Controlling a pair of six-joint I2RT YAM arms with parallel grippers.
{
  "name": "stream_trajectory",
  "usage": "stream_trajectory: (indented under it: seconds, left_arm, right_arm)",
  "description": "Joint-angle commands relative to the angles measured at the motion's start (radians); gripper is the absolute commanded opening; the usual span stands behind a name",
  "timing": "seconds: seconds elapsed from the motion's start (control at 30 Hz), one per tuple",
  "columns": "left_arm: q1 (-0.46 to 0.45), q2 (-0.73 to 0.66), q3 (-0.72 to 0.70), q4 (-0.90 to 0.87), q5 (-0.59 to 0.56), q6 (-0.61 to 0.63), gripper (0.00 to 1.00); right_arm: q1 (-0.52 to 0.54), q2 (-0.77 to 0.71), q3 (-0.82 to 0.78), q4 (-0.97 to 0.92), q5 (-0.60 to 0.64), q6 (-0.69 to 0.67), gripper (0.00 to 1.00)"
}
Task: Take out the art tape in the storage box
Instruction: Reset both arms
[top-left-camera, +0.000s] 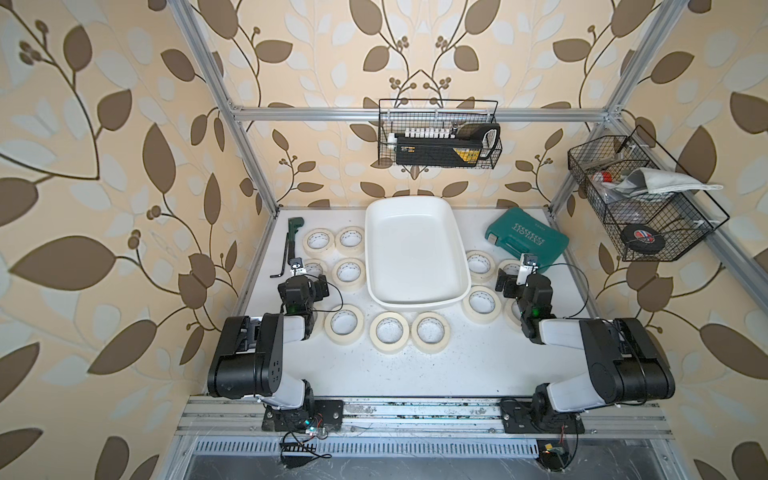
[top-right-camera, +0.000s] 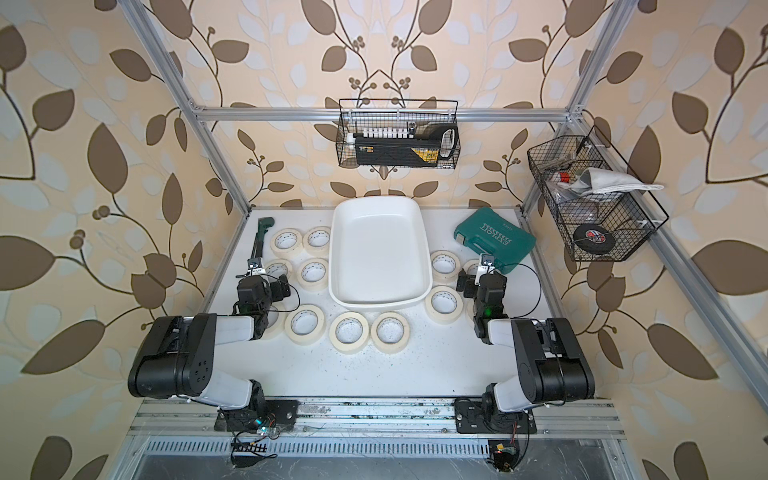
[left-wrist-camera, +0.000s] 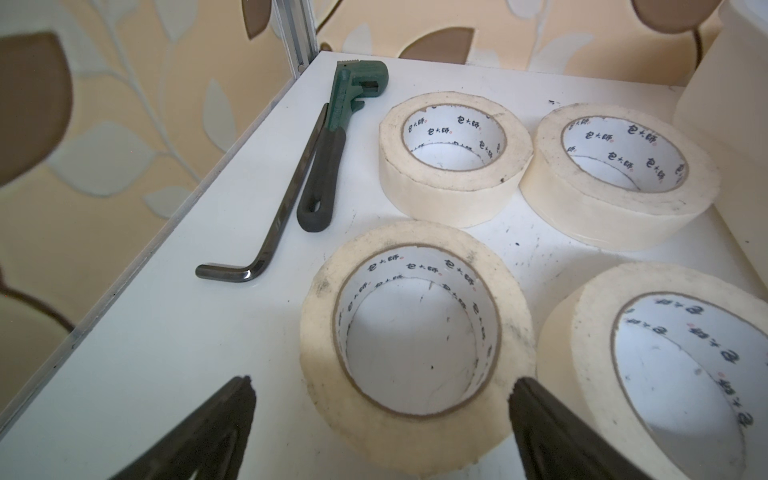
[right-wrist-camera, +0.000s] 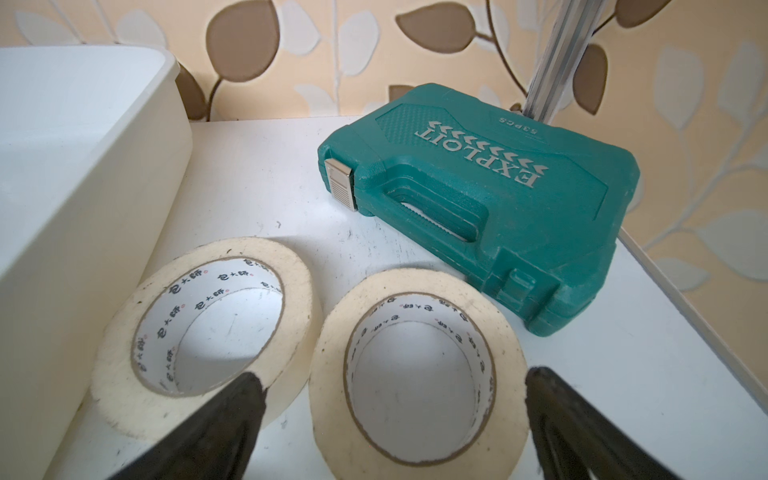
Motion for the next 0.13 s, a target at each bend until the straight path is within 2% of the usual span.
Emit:
stream_trajectory:
  seconds: [0.0, 0.1]
  left_arm:
    - [0.000, -0.001, -0.007, 0.041, 0.015, -0.008, 0.99]
    - [0.000, -0.002, -0.006, 0.040, 0.015, -0.008, 0.99]
  right_arm:
    - [0.006, 0.015, -0.007, 0.016, -0.006, -0.008, 0.99]
    - [0.006, 0.012, -0.007, 0.018, -0.006, -0.007, 0.99]
